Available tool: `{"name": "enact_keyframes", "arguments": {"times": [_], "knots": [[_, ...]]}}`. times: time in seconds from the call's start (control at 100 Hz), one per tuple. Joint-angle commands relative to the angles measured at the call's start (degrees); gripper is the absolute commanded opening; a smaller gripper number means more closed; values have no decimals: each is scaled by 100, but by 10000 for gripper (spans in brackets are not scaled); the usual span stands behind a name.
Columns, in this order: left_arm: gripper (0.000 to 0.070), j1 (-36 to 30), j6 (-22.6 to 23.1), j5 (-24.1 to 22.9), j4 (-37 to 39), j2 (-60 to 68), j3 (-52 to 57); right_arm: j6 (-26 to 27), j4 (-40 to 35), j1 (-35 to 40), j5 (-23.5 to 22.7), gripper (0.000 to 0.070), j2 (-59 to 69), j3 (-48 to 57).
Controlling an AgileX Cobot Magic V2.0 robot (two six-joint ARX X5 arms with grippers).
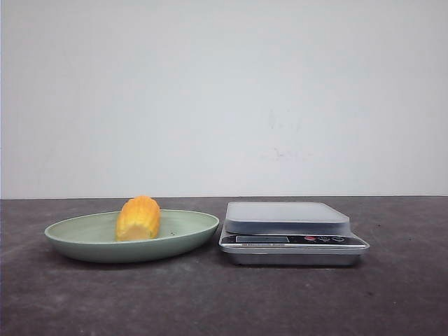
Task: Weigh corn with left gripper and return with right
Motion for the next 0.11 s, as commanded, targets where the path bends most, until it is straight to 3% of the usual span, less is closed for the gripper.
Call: {"name": "enact_keyframes", "arguments": {"times": [0.0,0.1], "knots": [[16,4,35,4,17,-2,-98,-57,61,-13,0,8,-13,-15],[16,4,35,4,17,-2,-98,-57,61,-13,0,8,-13,-15]]}}
